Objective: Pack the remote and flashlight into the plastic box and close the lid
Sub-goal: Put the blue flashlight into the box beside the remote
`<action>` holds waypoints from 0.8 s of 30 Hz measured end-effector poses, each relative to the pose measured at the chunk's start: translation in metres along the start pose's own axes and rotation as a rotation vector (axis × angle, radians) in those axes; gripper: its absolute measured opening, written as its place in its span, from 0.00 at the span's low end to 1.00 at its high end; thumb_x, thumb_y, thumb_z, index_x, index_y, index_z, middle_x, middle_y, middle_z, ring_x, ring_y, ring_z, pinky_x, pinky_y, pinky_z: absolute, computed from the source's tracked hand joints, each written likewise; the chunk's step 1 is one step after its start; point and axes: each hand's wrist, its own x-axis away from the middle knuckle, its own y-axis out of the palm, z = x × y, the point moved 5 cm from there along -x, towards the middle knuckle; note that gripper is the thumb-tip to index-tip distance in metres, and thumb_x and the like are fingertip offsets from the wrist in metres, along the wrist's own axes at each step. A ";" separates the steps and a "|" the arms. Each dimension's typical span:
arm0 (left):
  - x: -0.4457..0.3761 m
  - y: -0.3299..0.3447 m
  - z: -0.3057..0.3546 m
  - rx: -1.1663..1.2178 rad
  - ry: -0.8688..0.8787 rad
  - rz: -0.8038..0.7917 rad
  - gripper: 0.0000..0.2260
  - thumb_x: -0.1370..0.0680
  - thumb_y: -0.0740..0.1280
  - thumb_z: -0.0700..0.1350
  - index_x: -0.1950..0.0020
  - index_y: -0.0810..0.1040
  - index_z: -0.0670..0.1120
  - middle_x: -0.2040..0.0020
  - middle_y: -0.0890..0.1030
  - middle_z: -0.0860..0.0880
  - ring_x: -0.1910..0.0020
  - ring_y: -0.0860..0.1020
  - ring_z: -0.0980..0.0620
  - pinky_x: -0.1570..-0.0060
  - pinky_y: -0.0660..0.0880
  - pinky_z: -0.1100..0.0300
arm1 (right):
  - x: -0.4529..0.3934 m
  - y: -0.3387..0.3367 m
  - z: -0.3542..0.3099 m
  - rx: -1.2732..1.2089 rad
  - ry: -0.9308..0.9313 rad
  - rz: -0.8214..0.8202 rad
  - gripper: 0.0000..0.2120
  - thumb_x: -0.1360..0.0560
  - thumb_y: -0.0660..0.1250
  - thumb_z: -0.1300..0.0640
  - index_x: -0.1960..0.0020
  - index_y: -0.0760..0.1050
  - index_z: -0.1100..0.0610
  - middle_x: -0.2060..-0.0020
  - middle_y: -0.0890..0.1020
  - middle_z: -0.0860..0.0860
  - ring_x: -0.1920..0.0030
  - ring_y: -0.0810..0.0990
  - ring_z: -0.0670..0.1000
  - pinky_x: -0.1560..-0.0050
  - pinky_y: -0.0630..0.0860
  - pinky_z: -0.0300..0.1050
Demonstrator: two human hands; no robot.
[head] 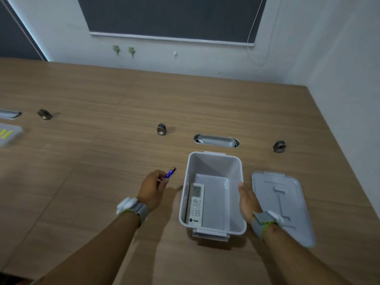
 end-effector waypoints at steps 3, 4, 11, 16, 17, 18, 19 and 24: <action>-0.017 -0.020 0.047 0.074 0.116 0.023 0.03 0.20 0.67 0.43 0.48 0.77 0.50 0.56 0.81 0.51 0.61 0.79 0.59 0.61 0.70 0.68 | 0.000 0.000 0.000 -0.009 -0.019 -0.009 0.20 0.16 0.49 0.53 0.29 0.67 0.60 0.36 0.73 0.57 0.42 0.70 0.50 0.53 0.61 0.29; -0.021 -0.025 0.064 0.069 0.176 0.038 0.03 0.21 0.68 0.42 0.48 0.78 0.48 0.55 0.80 0.51 0.60 0.79 0.60 0.61 0.70 0.70 | -0.001 0.000 0.001 -0.018 -0.021 -0.008 0.20 0.16 0.49 0.53 0.29 0.67 0.59 0.35 0.73 0.56 0.40 0.70 0.50 0.51 0.60 0.29; -0.039 -0.005 0.163 -0.158 0.538 -0.138 0.05 0.23 0.70 0.43 0.48 0.82 0.45 0.53 0.78 0.48 0.58 0.76 0.52 0.54 0.72 0.62 | -0.006 -0.001 0.006 -0.054 -0.008 -0.024 0.19 0.16 0.49 0.52 0.31 0.69 0.58 0.43 0.72 0.50 0.40 0.70 0.49 0.44 0.60 0.36; -0.058 0.061 0.170 -0.399 0.432 -0.396 0.08 0.22 0.68 0.43 0.44 0.80 0.44 0.47 0.77 0.42 0.48 0.77 0.41 0.48 0.73 0.52 | -0.014 -0.003 0.016 -0.091 0.018 -0.025 0.21 0.17 0.51 0.47 0.29 0.69 0.54 0.35 0.73 0.54 0.35 0.71 0.53 0.37 0.62 0.42; -0.060 0.070 0.166 -0.459 0.404 -0.413 0.09 0.23 0.67 0.43 0.44 0.80 0.45 0.46 0.77 0.42 0.47 0.77 0.40 0.47 0.74 0.51 | -0.014 -0.001 0.016 -0.089 0.021 -0.027 0.21 0.18 0.51 0.46 0.29 0.68 0.54 0.35 0.73 0.53 0.33 0.70 0.53 0.34 0.61 0.42; -0.062 0.082 0.161 -0.527 0.370 -0.438 0.09 0.23 0.66 0.43 0.43 0.80 0.45 0.45 0.77 0.42 0.46 0.77 0.40 0.46 0.75 0.50 | -0.013 0.001 0.016 -0.082 0.022 -0.034 0.22 0.18 0.51 0.44 0.30 0.69 0.52 0.36 0.73 0.50 0.33 0.71 0.53 0.33 0.60 0.43; -0.064 0.092 0.157 -0.593 0.337 -0.469 0.10 0.23 0.66 0.42 0.43 0.80 0.45 0.43 0.78 0.41 0.45 0.78 0.40 0.45 0.75 0.49 | -0.014 0.003 0.017 -0.078 0.015 -0.035 0.24 0.20 0.51 0.39 0.32 0.71 0.50 0.36 0.74 0.48 0.35 0.72 0.52 0.31 0.61 0.45; -0.067 0.136 0.127 -0.777 0.245 -0.618 0.11 0.21 0.64 0.39 0.42 0.80 0.40 0.41 0.81 0.38 0.44 0.81 0.36 0.48 0.77 0.48 | -0.056 0.016 0.073 -0.085 0.009 -0.028 0.33 0.32 0.50 0.22 0.41 0.75 0.42 0.42 0.81 0.53 0.40 0.78 0.57 0.35 0.70 0.63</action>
